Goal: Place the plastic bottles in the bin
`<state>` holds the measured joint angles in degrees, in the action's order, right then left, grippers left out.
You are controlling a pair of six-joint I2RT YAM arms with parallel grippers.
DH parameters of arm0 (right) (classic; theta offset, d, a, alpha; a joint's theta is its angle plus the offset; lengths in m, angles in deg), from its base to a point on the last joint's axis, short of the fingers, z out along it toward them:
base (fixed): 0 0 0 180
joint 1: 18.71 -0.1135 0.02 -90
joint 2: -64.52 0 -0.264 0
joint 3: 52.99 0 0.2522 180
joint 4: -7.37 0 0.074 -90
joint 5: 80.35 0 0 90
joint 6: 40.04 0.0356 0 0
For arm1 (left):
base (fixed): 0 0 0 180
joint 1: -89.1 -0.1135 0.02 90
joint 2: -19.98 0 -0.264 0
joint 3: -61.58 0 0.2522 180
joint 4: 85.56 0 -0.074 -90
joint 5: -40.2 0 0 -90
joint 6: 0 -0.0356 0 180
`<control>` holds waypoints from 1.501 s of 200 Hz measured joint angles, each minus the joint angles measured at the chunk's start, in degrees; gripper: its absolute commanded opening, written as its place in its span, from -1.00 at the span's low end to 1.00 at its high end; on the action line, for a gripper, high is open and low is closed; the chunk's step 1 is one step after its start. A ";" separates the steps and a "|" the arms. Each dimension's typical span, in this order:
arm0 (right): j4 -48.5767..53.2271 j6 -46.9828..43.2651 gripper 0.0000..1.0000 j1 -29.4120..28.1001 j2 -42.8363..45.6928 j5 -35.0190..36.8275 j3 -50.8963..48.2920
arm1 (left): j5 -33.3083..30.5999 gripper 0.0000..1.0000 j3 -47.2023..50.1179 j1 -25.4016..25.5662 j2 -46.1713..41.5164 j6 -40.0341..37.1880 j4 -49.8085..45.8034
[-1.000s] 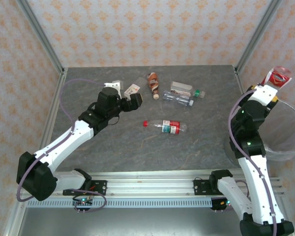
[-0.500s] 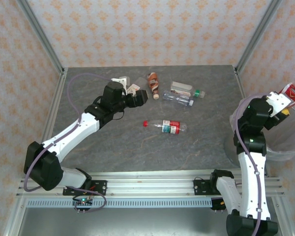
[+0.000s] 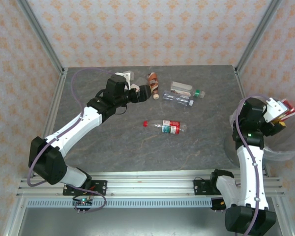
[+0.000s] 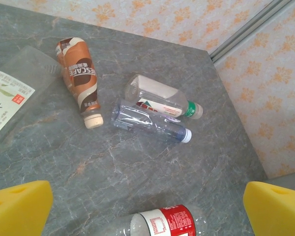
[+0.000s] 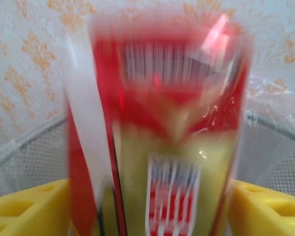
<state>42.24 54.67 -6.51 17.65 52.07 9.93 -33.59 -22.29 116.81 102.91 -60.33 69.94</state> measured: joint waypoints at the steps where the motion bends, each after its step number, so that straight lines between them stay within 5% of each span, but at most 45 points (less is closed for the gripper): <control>1: 0.04 0.04 0.64 0.00 0.00 -0.02 0.00 | 0.00 1.00 0.00 0.00 0.00 0.02 -0.04; 151: 5.53 2.19 0.99 0.00 0.72 -10.78 2.47 | 0.11 1.00 0.02 0.00 1.20 0.42 -1.31; 224: 9.40 2.62 0.98 0.00 0.87 -15.80 7.52 | -0.57 1.00 0.46 0.00 1.22 0.39 -2.01; 264: 9.79 1.20 0.99 0.00 1.66 -24.79 11.39 | -2.08 1.00 3.89 0.00 1.22 0.42 -1.33; 300: 8.41 -0.72 0.99 -0.37 3.28 -40.46 11.93 | -2.10 1.00 6.34 0.00 1.16 0.28 0.72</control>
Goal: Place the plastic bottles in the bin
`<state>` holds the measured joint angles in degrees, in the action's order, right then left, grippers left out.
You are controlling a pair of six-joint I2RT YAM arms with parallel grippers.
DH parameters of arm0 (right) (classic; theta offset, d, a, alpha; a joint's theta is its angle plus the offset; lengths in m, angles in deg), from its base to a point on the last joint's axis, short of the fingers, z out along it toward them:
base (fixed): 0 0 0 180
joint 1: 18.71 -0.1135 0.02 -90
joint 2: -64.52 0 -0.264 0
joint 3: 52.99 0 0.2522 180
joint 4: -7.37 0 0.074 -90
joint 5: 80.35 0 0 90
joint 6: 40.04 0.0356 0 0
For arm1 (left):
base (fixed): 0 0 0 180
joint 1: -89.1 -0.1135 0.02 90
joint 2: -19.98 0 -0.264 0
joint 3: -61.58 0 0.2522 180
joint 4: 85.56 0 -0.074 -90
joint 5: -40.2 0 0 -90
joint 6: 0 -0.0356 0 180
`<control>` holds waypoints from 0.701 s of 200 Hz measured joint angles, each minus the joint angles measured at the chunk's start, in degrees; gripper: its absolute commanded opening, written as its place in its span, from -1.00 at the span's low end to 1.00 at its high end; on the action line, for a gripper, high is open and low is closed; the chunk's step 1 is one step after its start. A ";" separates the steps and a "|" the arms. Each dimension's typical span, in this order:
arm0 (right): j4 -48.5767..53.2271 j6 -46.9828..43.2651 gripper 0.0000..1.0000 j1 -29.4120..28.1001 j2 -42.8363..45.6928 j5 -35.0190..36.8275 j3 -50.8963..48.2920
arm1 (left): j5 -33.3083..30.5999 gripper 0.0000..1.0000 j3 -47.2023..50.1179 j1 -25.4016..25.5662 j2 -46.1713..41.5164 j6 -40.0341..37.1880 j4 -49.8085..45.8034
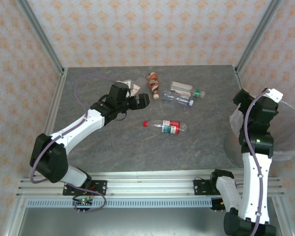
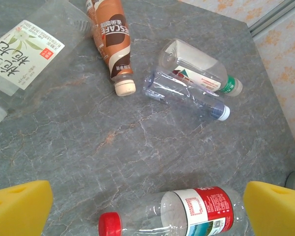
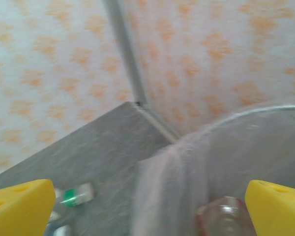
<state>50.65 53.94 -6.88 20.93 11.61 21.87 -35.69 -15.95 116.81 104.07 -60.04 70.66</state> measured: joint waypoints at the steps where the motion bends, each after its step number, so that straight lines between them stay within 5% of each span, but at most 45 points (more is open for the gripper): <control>1: -0.02 -0.04 0.99 -0.07 0.00 -0.59 0.00 | 0.00 1.00 0.09 0.00 -0.02 -0.02 0.15; 60: -2.86 -6.32 0.99 -10.71 -4.59 -19.47 -0.04 | -1.22 1.00 2.01 0.00 -1.79 0.00 2.45; 140: -5.73 -19.87 0.98 -30.73 -19.78 -27.82 -4.31 | -10.05 1.00 9.05 0.00 -7.91 4.22 3.56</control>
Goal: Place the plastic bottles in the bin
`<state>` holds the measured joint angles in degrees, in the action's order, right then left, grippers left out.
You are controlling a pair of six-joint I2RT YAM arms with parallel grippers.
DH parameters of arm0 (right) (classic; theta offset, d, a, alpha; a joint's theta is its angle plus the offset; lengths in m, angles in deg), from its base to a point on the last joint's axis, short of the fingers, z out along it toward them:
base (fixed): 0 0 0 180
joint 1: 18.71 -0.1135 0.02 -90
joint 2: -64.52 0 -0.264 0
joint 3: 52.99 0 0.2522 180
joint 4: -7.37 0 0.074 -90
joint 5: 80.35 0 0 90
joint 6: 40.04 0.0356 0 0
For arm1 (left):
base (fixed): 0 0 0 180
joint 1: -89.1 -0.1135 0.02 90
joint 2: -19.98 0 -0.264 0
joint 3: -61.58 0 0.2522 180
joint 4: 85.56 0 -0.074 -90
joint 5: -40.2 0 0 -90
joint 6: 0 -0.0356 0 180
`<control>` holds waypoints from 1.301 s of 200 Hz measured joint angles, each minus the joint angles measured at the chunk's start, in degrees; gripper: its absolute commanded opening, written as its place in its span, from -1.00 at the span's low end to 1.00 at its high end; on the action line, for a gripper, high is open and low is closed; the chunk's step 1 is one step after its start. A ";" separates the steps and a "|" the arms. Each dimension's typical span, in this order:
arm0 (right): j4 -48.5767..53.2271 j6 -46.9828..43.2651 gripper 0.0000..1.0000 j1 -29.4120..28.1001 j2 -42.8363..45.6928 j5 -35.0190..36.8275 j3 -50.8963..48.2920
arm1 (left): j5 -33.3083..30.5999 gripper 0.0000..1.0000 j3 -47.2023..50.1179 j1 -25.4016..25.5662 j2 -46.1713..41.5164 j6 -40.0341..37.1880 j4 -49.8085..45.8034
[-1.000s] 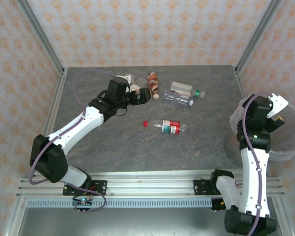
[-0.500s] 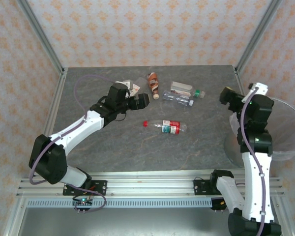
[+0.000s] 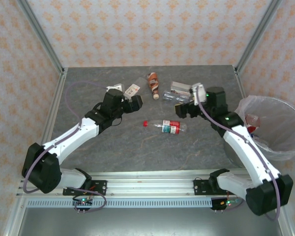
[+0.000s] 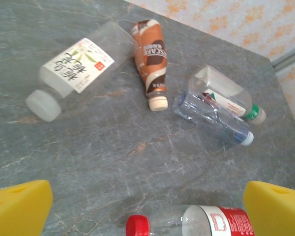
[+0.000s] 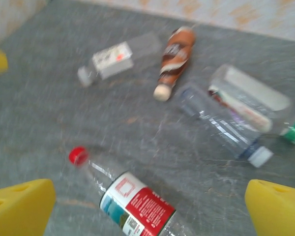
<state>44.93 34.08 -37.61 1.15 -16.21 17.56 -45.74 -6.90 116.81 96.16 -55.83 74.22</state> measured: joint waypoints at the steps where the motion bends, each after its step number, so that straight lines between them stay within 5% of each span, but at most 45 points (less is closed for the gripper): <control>1: 0.02 -0.24 0.98 -0.17 -0.20 -0.02 0.00 | -0.20 1.00 0.11 0.00 -0.11 0.11 0.00; 76: 6.45 -16.57 0.98 -11.02 -22.34 3.28 5.70 | -12.41 1.00 3.69 -0.15 -6.67 4.98 -2.97; 146: 17.77 -26.25 0.99 -16.24 -40.09 11.26 20.74 | -16.85 1.00 7.74 -1.42 -11.19 8.50 -5.75; 260: 25.07 -28.98 0.67 -16.59 -50.69 14.51 27.50 | -17.84 1.00 10.01 -2.75 -13.14 9.77 -7.23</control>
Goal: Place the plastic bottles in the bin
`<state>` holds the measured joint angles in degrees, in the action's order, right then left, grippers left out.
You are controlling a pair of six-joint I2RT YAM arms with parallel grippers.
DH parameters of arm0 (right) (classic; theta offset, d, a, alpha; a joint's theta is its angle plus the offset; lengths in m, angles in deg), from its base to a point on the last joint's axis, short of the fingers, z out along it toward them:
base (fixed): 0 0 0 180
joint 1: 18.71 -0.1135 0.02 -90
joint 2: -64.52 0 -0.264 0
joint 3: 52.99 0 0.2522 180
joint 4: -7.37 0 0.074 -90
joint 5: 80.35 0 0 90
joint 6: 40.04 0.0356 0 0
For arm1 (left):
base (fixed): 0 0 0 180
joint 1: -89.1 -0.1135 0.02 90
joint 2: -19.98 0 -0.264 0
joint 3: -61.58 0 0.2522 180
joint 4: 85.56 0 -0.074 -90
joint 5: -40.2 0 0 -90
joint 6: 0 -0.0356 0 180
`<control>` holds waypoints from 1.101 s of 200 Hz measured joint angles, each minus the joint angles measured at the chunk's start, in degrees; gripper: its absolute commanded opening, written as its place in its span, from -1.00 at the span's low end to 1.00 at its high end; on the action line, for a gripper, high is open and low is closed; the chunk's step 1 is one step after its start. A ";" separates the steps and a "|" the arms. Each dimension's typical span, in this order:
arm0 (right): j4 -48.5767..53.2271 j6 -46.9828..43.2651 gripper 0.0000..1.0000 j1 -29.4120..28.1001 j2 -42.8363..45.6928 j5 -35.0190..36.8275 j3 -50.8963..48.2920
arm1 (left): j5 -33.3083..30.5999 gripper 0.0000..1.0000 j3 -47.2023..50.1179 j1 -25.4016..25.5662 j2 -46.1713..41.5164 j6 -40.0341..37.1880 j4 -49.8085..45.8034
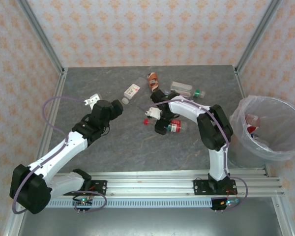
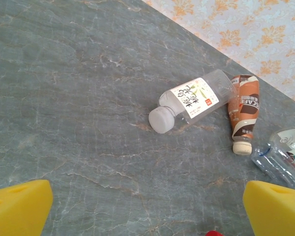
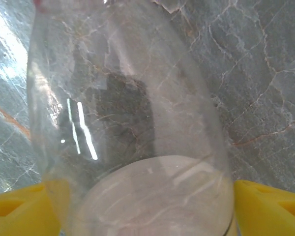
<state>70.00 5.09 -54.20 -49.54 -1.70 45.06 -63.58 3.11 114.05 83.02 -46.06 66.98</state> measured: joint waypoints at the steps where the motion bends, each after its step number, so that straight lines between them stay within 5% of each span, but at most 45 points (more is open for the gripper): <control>1: 0.00 0.00 0.67 0.00 -0.02 0.00 0.00 | 0.00 1.00 0.00 0.00 -0.02 0.00 -0.02; 163: 1.20 -0.37 0.48 -1.22 -3.61 2.49 1.38 | 8.92 1.00 0.72 -1.11 1.73 -0.48 2.21; 220: 3.08 0.98 0.19 -1.11 -3.87 2.62 4.44 | 10.16 1.00 0.70 -1.49 3.23 -0.48 2.64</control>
<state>73.08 6.08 -55.31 -53.41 0.92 49.50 -53.42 3.81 112.57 86.26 -46.54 69.63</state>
